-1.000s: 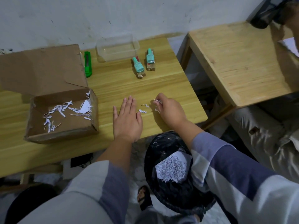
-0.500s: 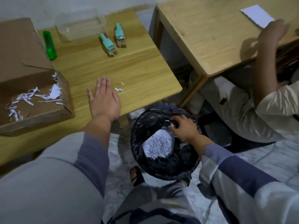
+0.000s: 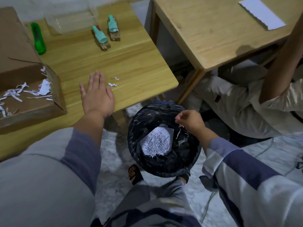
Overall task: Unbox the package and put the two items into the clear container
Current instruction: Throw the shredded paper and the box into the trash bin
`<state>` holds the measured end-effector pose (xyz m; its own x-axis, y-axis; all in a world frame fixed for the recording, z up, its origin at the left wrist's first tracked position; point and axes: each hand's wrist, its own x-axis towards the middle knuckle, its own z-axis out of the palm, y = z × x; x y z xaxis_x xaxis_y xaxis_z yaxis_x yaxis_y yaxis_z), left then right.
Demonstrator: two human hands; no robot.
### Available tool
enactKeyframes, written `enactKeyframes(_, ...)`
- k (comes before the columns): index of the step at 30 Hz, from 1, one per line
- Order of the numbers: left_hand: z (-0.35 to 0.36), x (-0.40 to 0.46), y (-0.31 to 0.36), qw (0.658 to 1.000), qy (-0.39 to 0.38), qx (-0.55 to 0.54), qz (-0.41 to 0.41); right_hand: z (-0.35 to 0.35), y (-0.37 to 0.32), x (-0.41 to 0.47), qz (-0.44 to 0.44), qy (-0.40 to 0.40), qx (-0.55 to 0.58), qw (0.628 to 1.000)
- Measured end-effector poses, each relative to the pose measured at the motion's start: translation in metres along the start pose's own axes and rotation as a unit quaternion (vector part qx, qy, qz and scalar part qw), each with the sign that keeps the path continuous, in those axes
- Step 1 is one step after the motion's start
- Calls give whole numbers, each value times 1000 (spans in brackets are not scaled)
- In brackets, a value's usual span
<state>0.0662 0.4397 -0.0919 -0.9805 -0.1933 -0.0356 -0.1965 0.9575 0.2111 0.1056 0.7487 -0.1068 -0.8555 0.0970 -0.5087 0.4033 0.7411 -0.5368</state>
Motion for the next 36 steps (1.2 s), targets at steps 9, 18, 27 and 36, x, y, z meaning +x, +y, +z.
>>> enactKeyframes(9,-2,1,-1,1000,-5,7,-2,-20,-55,8,-132,59,-89,986)
enactKeyframes(18,-1,1,-2,1000,-1,-4,-7,12,-169,21,-324,31,-96,941)
enactKeyframes(27,-1,1,0,1000,11,-19,-14,67,-212,40,-403,42,-178,897)
enactKeyframes(36,-1,0,1,1000,10,-16,-12,46,-194,35,-349,51,-201,914)
